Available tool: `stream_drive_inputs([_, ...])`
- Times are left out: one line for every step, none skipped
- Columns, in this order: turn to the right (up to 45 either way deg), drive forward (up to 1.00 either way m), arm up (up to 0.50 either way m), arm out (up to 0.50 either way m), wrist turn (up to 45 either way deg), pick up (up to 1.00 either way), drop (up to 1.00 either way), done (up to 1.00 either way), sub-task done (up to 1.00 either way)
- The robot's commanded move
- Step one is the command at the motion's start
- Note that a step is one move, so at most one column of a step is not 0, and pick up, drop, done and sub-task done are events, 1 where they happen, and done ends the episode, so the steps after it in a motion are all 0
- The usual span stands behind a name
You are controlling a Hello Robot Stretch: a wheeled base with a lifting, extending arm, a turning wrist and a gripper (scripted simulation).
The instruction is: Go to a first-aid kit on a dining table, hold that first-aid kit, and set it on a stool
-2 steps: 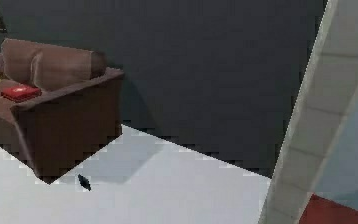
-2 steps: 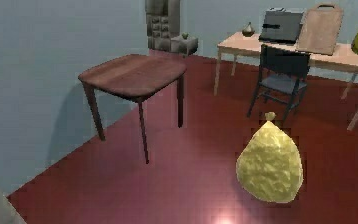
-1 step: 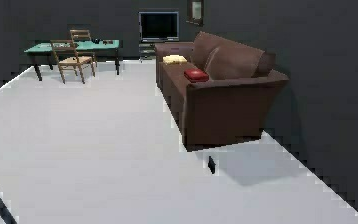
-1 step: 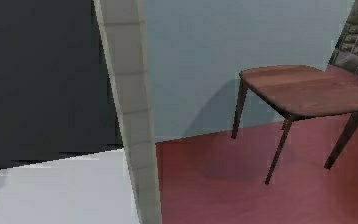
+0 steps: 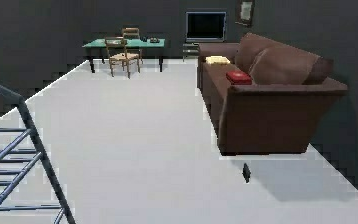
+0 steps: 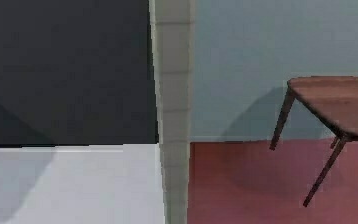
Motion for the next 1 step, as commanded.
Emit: stream_drive_inputs([0.0, 1.0, 0.0, 0.0, 0.0, 0.0, 0.0, 0.0, 0.0])
